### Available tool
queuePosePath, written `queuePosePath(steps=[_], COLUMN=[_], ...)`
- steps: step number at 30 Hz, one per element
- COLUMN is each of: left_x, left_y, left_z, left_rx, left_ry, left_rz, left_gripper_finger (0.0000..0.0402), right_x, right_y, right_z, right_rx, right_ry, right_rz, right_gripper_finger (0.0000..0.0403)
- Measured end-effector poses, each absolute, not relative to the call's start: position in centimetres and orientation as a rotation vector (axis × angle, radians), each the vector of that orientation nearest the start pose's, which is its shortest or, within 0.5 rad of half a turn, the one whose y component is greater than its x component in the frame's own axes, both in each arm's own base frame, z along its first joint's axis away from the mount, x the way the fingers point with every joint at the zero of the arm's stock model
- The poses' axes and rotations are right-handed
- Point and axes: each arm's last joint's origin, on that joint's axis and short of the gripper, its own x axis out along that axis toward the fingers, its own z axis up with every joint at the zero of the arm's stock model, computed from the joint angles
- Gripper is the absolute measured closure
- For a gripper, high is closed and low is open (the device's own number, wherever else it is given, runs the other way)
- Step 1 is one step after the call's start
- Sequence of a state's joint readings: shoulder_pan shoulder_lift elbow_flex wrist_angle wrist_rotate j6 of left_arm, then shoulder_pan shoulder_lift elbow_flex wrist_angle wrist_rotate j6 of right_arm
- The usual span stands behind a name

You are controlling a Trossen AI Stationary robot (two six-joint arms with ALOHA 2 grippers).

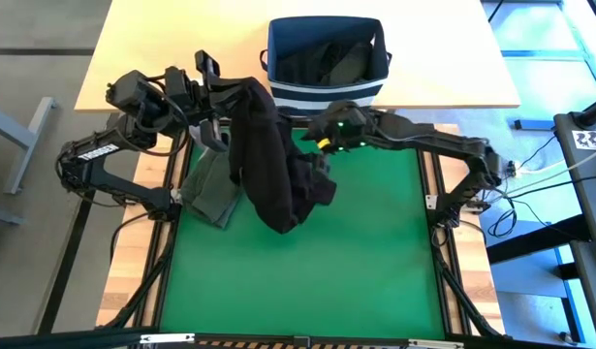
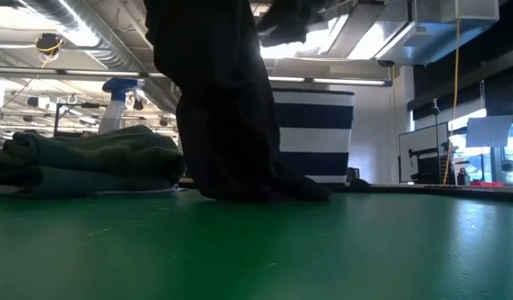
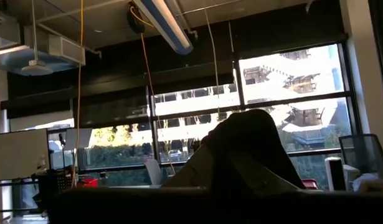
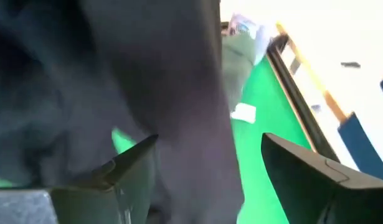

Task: Fold Laundry from Bin
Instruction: Fold the black shirt

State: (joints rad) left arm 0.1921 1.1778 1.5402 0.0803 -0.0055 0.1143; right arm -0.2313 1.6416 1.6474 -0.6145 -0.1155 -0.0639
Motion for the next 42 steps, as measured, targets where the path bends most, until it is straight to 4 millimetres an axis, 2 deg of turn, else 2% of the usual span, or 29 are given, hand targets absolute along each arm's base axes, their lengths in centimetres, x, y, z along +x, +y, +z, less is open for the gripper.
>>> queuePosePath(steps=[3,5,7,10,12,13,17,20,23,26,31,36,39,42], left_x=[21.0,21.1,21.1,21.2,21.2,21.2,21.4,21.6,21.6,21.8,21.9,21.9,21.9,21.9], left_y=[4.1,4.1,4.1,4.1,4.1,4.2,4.3,4.4,4.4,4.3,4.0,3.9,3.8,3.8], left_z=[53.2,53.1,52.9,52.8,52.7,52.7,52.1,51.6,51.6,51.6,51.7,51.7,51.7,51.7], left_rx=[0.153,0.151,0.150,0.149,0.147,0.146,0.138,0.127,0.121,0.128,0.123,0.094,0.094,0.093], left_ry=[-0.428,-0.417,-0.403,-0.390,-0.381,-0.372,-0.309,-0.250,-0.253,-0.270,-0.280,-0.282,-0.283,-0.282], left_rz=[0.219,0.218,0.217,0.217,0.217,0.220,0.245,0.283,0.285,0.238,0.126,0.100,0.095,0.093], left_gripper_finger=[0.0386,0.0386,0.0386,0.0386,0.0386,0.0386,0.0386,0.0386,0.0386,0.0386,0.0386,0.0386,0.0386,0.0386], right_x=[36.5,36.7,36.7,35.9,34.7,34.0,30.5,27.8,26.1,26.3,28.7,31.5,33.1,34.1], right_y=[-8.0,-8.0,-8.0,-8.0,-7.9,-7.7,-6.9,-6.3,-5.9,-5.9,-6.4,-6.6,-6.9,-7.2], right_z=[36.9,36.8,36.8,37.4,39.2,40.4,44.7,47.2,48.9,49.3,47.9,46.8,45.9,45.4], right_rx=[0.044,0.040,0.031,0.016,-0.043,-0.073,-0.113,-0.141,-0.131,-0.071,-0.031,-0.012,-0.008,-0.009], right_ry=[0.558,0.547,0.553,0.566,0.542,0.525,0.490,0.485,0.418,0.376,0.380,0.340,0.338,0.330], right_rz=[-0.037,-0.018,-0.017,-0.025,-0.017,-0.013,-0.039,-0.051,-0.050,-0.060,-0.045,0.090,0.112,0.115], right_gripper_finger=[0.0129,0.0155,0.0202,0.0307,0.0374,0.0386,0.0381,0.0398,0.0387,0.0359,0.0278,0.0196,0.0165,0.0153])
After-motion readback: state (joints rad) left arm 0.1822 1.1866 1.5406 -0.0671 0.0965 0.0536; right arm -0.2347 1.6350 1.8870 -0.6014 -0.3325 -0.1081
